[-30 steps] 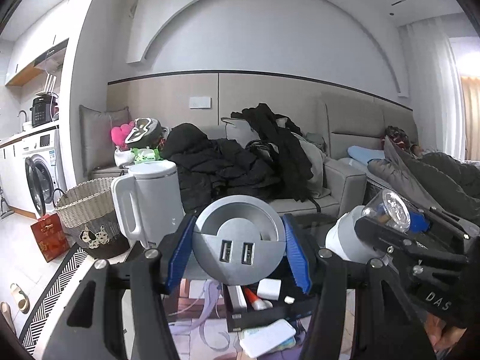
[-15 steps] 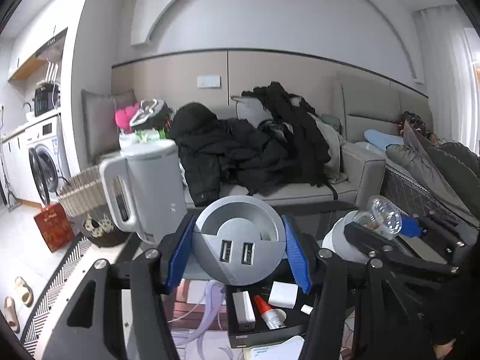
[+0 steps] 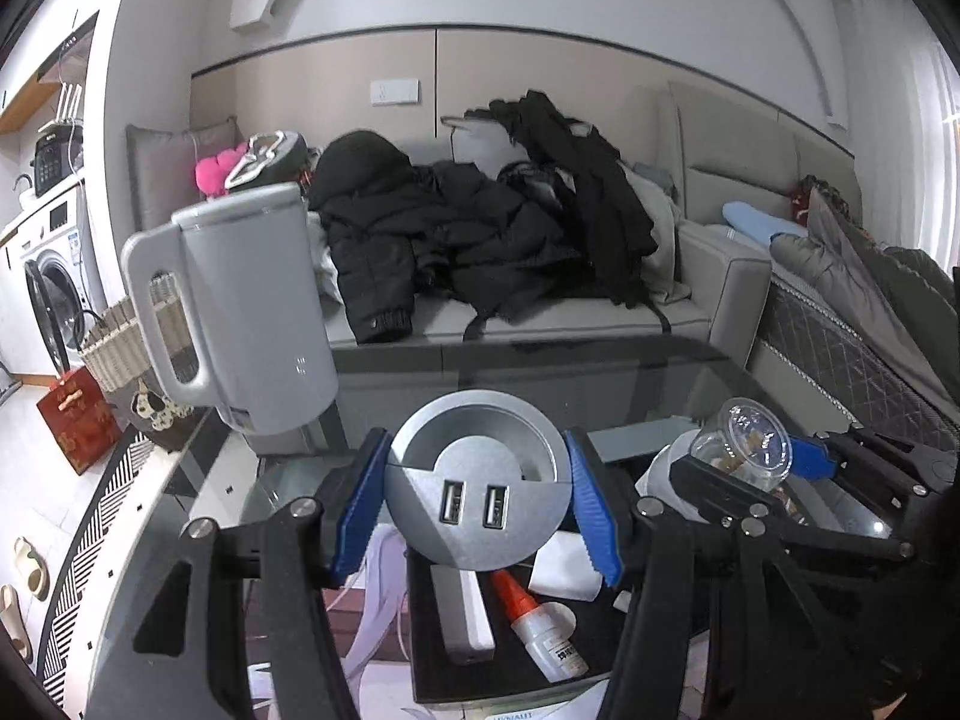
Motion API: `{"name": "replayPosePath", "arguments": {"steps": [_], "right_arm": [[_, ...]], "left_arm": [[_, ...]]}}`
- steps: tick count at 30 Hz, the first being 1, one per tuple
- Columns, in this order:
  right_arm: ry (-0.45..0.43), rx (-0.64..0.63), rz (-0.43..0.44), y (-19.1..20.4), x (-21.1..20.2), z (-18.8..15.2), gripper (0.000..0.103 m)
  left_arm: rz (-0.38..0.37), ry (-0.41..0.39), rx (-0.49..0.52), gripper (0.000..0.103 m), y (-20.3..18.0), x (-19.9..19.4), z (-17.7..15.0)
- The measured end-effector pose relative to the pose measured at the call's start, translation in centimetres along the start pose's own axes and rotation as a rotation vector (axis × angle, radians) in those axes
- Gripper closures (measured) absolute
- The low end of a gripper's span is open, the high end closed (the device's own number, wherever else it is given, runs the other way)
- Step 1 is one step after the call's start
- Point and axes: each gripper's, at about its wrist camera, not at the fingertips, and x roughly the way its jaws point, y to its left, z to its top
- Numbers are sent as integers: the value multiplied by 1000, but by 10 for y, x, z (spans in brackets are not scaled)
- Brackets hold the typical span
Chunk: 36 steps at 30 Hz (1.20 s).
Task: Organize rigid objects
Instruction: 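Lower both held items into the black box and open both tools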
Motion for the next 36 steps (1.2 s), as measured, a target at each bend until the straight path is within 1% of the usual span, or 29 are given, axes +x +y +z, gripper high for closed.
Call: {"name": "replayPosePath", "arguments": {"steps": [6, 8, 14, 20, 24, 25, 26, 29, 30, 36], "right_arm": [[42, 18, 33, -3, 8, -7, 59], [54, 17, 34, -2, 10, -10, 59], [81, 25, 33, -1, 12, -13, 59], [105, 29, 36, -1, 16, -16, 59], [110, -4, 25, 3, 16, -16, 59], [114, -5, 29, 3, 17, -16, 59], [119, -3, 33, 3, 18, -16, 59], [90, -5, 21, 1, 13, -14, 50], [83, -3, 18, -1, 10, -13, 50], [45, 23, 39, -5, -8, -7, 50]], "left_arm": [[-11, 50, 1, 46, 0, 16, -9], [-9, 58, 1, 46, 0, 19, -10], [-37, 96, -15, 46, 4, 26, -15], [-43, 110, -24, 46, 6, 29, -17], [-42, 110, -24, 45, 7, 26, -17], [-44, 107, -25, 43, 8, 25, -16], [-45, 105, -27, 35, 9, 24, -16], [-40, 74, -39, 26, 12, 16, -13], [-43, 68, -39, 24, 12, 14, -12], [-65, 44, -58, 24, 15, 2, -4]]}}
